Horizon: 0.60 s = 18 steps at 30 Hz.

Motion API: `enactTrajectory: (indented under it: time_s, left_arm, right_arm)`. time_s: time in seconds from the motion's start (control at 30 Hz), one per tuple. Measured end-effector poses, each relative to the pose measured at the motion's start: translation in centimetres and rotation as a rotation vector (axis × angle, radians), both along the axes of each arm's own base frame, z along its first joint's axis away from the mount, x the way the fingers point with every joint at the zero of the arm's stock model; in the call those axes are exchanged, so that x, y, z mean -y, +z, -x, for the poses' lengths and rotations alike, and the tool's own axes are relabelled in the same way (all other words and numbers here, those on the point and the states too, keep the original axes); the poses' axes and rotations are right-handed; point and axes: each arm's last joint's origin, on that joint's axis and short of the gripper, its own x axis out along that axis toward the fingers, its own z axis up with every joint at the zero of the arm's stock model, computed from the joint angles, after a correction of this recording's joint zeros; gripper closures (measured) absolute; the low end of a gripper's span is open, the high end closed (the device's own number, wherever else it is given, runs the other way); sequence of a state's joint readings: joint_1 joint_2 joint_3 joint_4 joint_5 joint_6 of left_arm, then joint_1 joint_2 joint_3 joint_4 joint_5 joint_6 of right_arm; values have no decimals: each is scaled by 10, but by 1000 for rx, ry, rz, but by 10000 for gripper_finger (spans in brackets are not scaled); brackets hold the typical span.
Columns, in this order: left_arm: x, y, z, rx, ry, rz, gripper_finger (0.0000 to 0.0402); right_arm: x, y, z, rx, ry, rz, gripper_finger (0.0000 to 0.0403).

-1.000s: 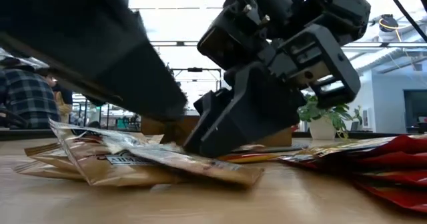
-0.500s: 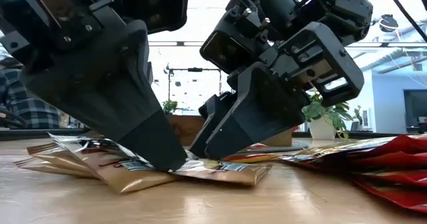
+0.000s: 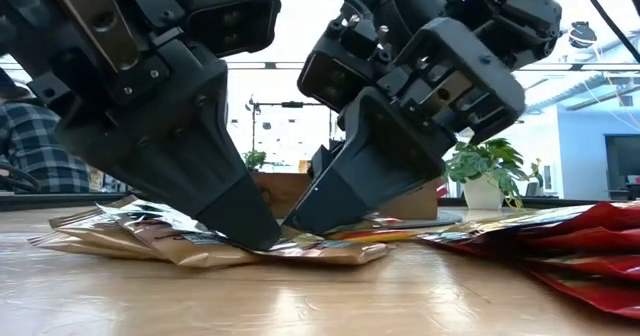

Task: Pick & Place Tea
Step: Put the brown tea bag into the left slot of the wooden organizer

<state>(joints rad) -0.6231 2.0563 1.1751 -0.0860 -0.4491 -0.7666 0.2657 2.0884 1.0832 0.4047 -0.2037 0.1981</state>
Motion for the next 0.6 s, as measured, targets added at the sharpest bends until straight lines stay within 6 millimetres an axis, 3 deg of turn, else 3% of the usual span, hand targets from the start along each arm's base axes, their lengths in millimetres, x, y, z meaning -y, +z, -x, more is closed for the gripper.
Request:
enactTrajectory:
  time_s: [0.3,0.6]
  left_arm:
    - [4,-1,3,7,-21,-37,376]
    - [4,-1,3,8,-21,-38,376]
  right_arm:
    - [4,-4,0,-6,-10,50,287]
    - [7,-7,-1,19,-21,129,393]
